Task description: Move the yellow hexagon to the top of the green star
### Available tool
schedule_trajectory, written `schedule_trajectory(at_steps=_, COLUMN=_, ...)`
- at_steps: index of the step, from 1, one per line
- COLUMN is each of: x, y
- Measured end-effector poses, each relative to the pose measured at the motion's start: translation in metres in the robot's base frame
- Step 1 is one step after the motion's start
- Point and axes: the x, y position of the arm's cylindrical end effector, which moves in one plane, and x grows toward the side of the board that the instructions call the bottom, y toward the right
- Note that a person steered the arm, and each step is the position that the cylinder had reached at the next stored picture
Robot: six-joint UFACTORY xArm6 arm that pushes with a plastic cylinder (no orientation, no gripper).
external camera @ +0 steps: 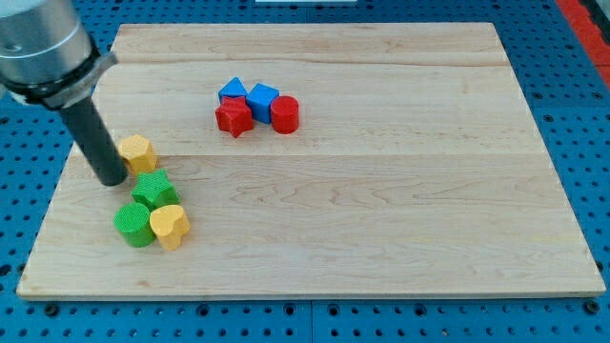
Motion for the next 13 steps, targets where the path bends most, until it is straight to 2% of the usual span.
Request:
schedule_trajectory(at_steps=1, x=-0.005, y=-0.034)
schedule_trajectory(at_steps=2, x=-0.020, y=-0.030)
schedule_trajectory(at_steps=4, x=-0.020, y=0.046)
schedule_trajectory(at_steps=5, x=-0.020, y=0.052)
schedule_trajectory(at_steps=6, x=-0.020, y=0.015)
schedule_trajectory(at_steps=8, x=0.029, y=-0.031)
schedule_trajectory(at_steps=10, x=0.130, y=-0.025)
schedule_trajectory(at_steps=11, x=0.141, y=0.015)
schedule_trajectory(at_steps=12, x=0.136, y=0.085)
schedule_trajectory(at_steps=13, x=0.109, y=0.151)
